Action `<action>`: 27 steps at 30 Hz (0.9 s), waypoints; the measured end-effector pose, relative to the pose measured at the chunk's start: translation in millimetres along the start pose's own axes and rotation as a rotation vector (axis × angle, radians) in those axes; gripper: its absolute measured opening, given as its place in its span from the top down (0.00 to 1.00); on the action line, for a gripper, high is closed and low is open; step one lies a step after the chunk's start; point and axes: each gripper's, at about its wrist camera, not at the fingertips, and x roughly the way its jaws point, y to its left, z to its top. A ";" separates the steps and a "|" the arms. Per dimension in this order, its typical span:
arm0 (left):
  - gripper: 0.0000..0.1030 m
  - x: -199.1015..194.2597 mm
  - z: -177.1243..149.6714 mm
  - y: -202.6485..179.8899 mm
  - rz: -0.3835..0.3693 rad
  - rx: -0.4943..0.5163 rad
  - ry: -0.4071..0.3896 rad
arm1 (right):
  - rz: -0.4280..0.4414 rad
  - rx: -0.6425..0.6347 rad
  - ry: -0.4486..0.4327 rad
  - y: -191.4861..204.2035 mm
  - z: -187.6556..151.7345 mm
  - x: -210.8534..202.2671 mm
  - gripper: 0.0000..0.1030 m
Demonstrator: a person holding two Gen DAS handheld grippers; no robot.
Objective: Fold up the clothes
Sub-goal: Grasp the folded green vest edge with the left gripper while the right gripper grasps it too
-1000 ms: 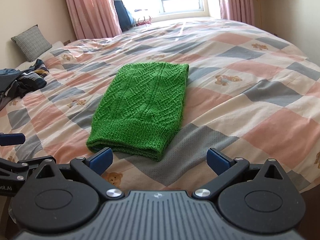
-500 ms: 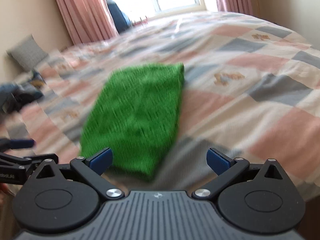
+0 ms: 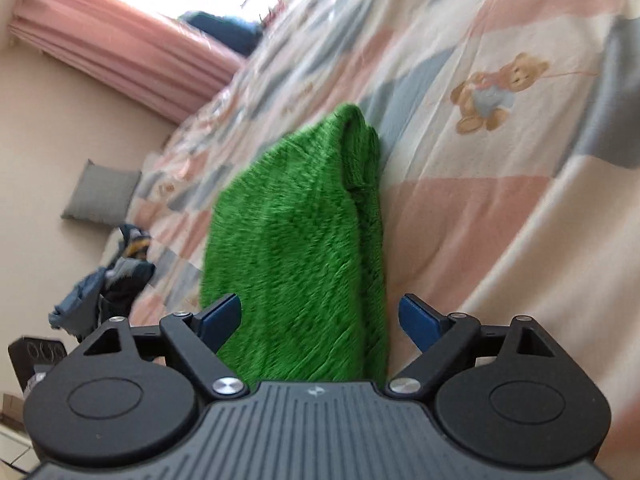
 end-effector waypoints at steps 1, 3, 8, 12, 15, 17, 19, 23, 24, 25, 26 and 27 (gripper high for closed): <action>0.04 6.8 2.7 3.6 -0.011 -0.012 0.012 | -0.001 0.005 0.017 -3.1 5.7 5.9 0.16; 0.05 17.9 4.6 10.3 -0.032 -0.034 0.032 | 0.013 0.010 0.045 -8.8 13.8 15.4 0.16; 0.10 40.0 8.1 23.5 -0.081 -0.075 0.074 | 0.072 0.014 0.080 -18.8 28.7 31.0 0.19; 0.23 50.9 8.4 26.7 -0.102 -0.083 0.089 | 0.126 0.037 0.109 -30.0 37.2 47.4 0.35; 0.26 59.0 8.6 29.1 -0.117 -0.090 0.100 | 0.170 0.040 0.120 -35.0 39.5 57.9 0.40; 0.28 64.5 8.8 30.7 -0.127 -0.094 0.108 | 0.201 0.040 0.120 -37.2 39.8 62.7 0.41; 0.33 69.9 9.0 32.3 -0.137 -0.099 0.115 | 0.230 0.040 0.117 -38.9 40.4 67.3 0.43; 0.38 80.8 9.3 35.6 -0.157 -0.107 0.130 | 0.273 0.040 0.116 -42.3 42.0 77.5 0.61; 0.41 83.6 9.3 36.4 -0.162 -0.109 0.134 | 0.286 0.041 0.115 -43.4 42.2 79.2 0.63; 0.45 84.5 9.6 35.5 -0.161 -0.103 0.138 | 0.289 0.033 0.113 -43.2 42.5 80.2 0.65; 0.47 84.8 13.2 33.0 -0.149 -0.088 0.145 | 0.287 0.026 0.115 -42.7 43.4 80.4 0.66; 0.50 86.6 19.2 31.6 -0.141 -0.084 0.153 | 0.285 0.030 0.118 -42.2 44.7 79.8 0.67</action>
